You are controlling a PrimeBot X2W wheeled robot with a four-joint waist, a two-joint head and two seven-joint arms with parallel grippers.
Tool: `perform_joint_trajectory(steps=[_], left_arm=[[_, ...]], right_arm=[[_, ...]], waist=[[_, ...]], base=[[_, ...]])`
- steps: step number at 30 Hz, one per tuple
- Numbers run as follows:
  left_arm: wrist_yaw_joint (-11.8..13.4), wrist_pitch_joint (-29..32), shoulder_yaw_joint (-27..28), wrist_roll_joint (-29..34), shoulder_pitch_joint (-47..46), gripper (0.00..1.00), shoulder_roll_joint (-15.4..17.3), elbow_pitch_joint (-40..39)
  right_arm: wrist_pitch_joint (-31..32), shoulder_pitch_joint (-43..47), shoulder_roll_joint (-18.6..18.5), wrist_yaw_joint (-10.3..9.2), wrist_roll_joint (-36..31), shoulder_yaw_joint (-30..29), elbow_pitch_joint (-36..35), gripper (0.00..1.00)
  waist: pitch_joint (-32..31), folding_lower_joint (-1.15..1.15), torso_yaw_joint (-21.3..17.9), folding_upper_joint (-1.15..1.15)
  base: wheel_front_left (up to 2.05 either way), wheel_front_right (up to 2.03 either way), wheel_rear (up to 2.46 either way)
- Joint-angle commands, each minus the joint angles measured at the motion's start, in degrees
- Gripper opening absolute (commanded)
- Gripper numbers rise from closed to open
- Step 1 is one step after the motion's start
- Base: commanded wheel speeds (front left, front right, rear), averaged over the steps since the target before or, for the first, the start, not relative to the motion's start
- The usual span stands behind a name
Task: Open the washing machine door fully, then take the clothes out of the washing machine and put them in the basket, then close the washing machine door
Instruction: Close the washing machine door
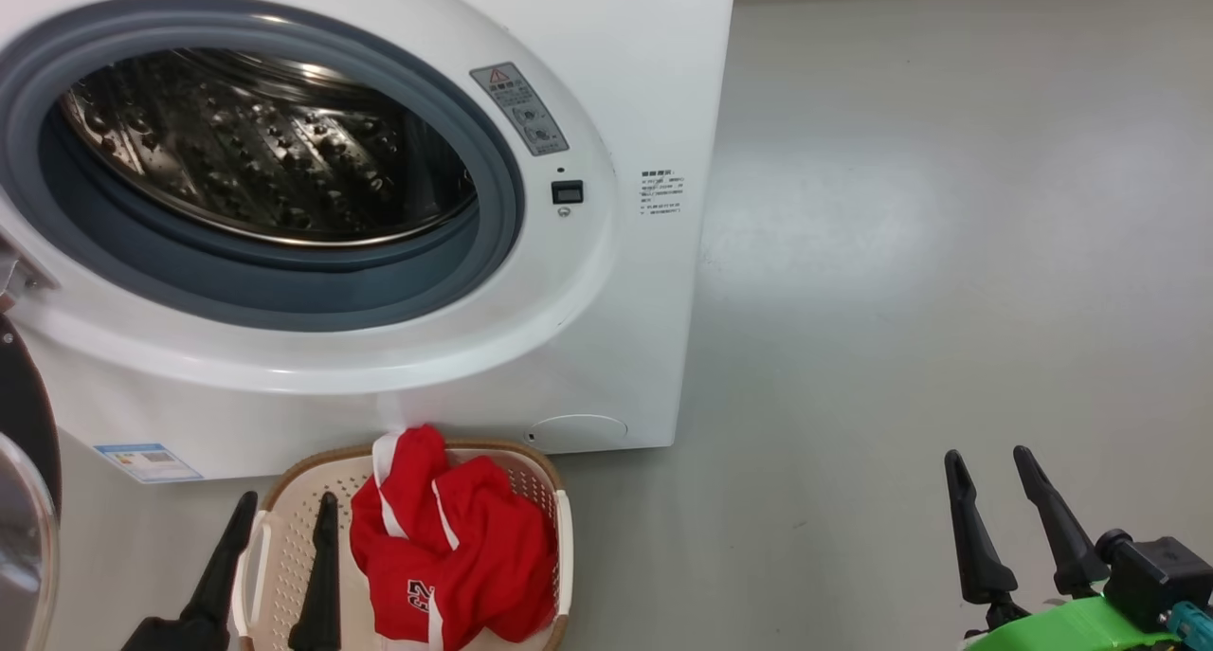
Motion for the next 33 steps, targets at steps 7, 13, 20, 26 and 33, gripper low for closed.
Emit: perform_joint_trajectory(steps=[7,13,20,26,33], left_arm=[[-0.31,-0.28,2.24,-0.76,-0.38,1.00,0.56,-1.70],[-0.32,-0.28,2.17,-0.89,-0.65,1.00,0.52,-1.60],[-0.32,-0.28,1.86,-1.13,-0.64,1.00,0.49,-2.02],[-0.32,-0.28,1.62,-1.25,-0.49,1.00,0.48,-2.36],[-0.32,-0.28,1.49,-1.41,-0.70,1.00,0.47,-2.64]], right_arm=[[-0.37,-0.44,-0.64,0.37,-0.75,0.86,-1.50,1.00],[-0.37,-0.63,-0.62,0.37,-0.77,0.80,-1.45,1.00],[-0.37,-0.56,-0.58,0.37,-0.73,0.62,-1.71,1.00],[-0.37,-0.61,-0.54,0.37,-0.67,0.59,-1.95,1.00],[-0.37,-0.69,-0.50,0.37,-0.65,0.43,-2.19,1.00]], waist=[[0.10,0.00,0.52,0.00],[0.01,0.00,0.46,0.00],[0.19,0.00,0.54,0.00],[0.59,0.00,0.61,0.00],[1.06,0.00,0.67,0.00]], base=[[0.00,0.00,0.00],[0.00,0.00,0.00],[-0.08,0.08,0.00],[-0.78,0.78,0.00],[-1.45,1.45,0.00]])
